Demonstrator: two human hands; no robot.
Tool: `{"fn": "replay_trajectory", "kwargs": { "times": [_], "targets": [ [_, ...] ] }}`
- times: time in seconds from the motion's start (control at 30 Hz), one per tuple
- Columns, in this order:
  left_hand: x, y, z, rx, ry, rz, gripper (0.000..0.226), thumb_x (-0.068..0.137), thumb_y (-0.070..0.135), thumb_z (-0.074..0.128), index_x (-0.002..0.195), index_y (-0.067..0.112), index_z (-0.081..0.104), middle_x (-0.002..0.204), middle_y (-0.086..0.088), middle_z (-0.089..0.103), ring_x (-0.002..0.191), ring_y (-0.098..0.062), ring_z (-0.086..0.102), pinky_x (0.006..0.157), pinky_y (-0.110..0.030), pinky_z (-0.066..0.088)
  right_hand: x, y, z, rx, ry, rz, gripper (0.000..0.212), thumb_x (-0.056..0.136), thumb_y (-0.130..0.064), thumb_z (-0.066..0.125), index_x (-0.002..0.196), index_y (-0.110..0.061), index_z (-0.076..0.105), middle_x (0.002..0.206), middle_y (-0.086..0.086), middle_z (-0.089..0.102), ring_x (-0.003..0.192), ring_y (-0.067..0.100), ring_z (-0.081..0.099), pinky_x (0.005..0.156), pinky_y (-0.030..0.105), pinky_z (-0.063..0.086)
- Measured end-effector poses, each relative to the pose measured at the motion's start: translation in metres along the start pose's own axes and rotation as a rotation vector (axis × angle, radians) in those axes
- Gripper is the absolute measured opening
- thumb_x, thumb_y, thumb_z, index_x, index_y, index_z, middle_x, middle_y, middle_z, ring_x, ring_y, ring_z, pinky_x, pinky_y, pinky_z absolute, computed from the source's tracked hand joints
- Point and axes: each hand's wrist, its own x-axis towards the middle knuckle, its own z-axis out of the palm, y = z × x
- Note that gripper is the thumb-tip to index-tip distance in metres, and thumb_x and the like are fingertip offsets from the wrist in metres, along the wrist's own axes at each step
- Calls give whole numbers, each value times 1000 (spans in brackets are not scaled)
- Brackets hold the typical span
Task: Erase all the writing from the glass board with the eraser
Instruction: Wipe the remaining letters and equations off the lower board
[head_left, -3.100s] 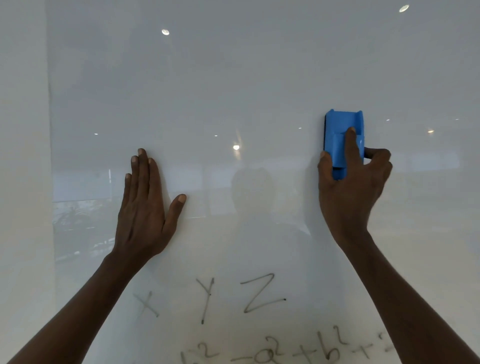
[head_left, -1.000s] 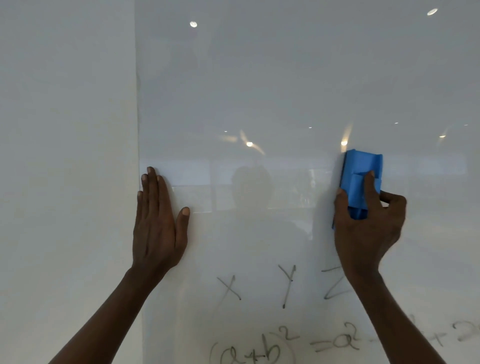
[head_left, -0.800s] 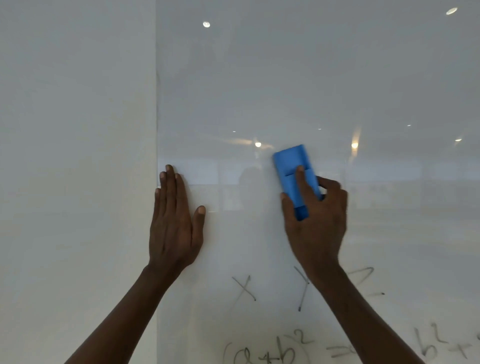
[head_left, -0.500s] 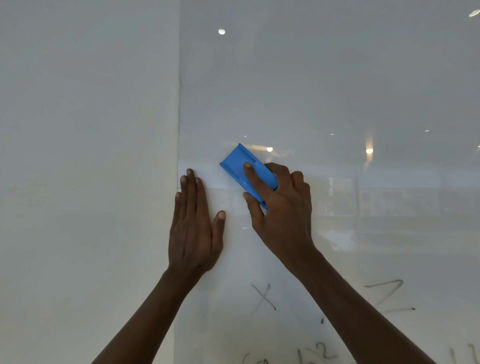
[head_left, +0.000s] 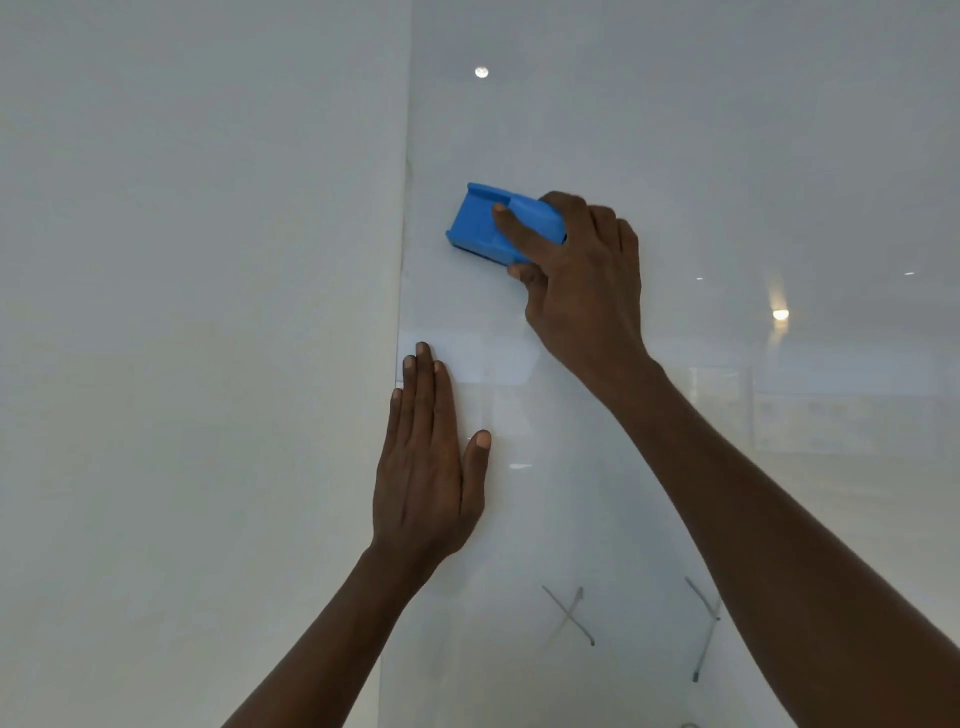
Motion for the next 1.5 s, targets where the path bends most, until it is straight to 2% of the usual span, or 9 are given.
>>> {"fn": "replay_trajectory", "kwargs": {
  "times": [0.23,0.4,0.67,0.93,1.07,1.13,1.33,1.5],
  "targets": [
    [0,-1,-1,20,1,18,69,108,38,28,164,3,9,174,-11,3,162,-22,1,131,-32,3,47,13,6,5,-10,36,47,98,-28,51,144,-36,45,141,2,47,120,25,45,102,34,30],
    [0,-2,-2,-23,-3,23,69,108,39,25,163,2,8,174,-12,3,162,-21,0,131,-34,4,40,12,-1,50,-86,2,49,96,-26,56,143,-37,46,141,3,47,120,26,44,104,34,29],
    [-21,-8,-4,-31,-20,61,80,108,54,19,162,-5,6,173,-18,-1,162,-28,0,132,-39,6,-67,-10,-15,56,-134,-76,51,90,-22,64,139,-29,54,135,9,55,113,30,51,98,41,37],
    [-75,-10,-1,16,-107,54,80,108,54,20,163,1,-1,173,-16,-4,162,-29,-1,131,-38,4,-164,-27,-24,18,-187,-81,51,94,-24,55,144,-26,48,136,9,53,119,29,48,100,42,37],
    [-97,-9,0,16,-157,50,81,107,56,20,163,-2,3,173,-17,-3,162,-30,0,132,-39,3,-198,-30,-30,-21,-223,-77,53,95,-24,54,146,-27,43,137,8,52,119,28,48,100,41,36],
    [-107,-8,0,-14,-167,42,79,108,52,21,163,-2,4,173,-16,-4,162,-29,-1,131,-38,2,-215,-32,-34,-27,-235,-70,55,94,-21,57,146,-28,43,137,8,52,118,28,49,100,41,36],
    [-129,-8,-1,-53,-160,50,69,105,25,33,162,-1,5,173,-11,-2,162,-23,-2,131,-36,3,-264,-37,-43,-17,-255,-42,64,87,-15,69,145,-29,45,137,7,53,116,28,51,100,41,37],
    [-144,-8,2,1,-136,46,63,105,21,33,159,-7,15,171,-16,4,162,-22,-1,131,-37,5,-306,-41,-51,28,-287,-13,70,86,-12,64,149,-23,36,138,5,49,116,26,50,102,38,35]
  ]
}}
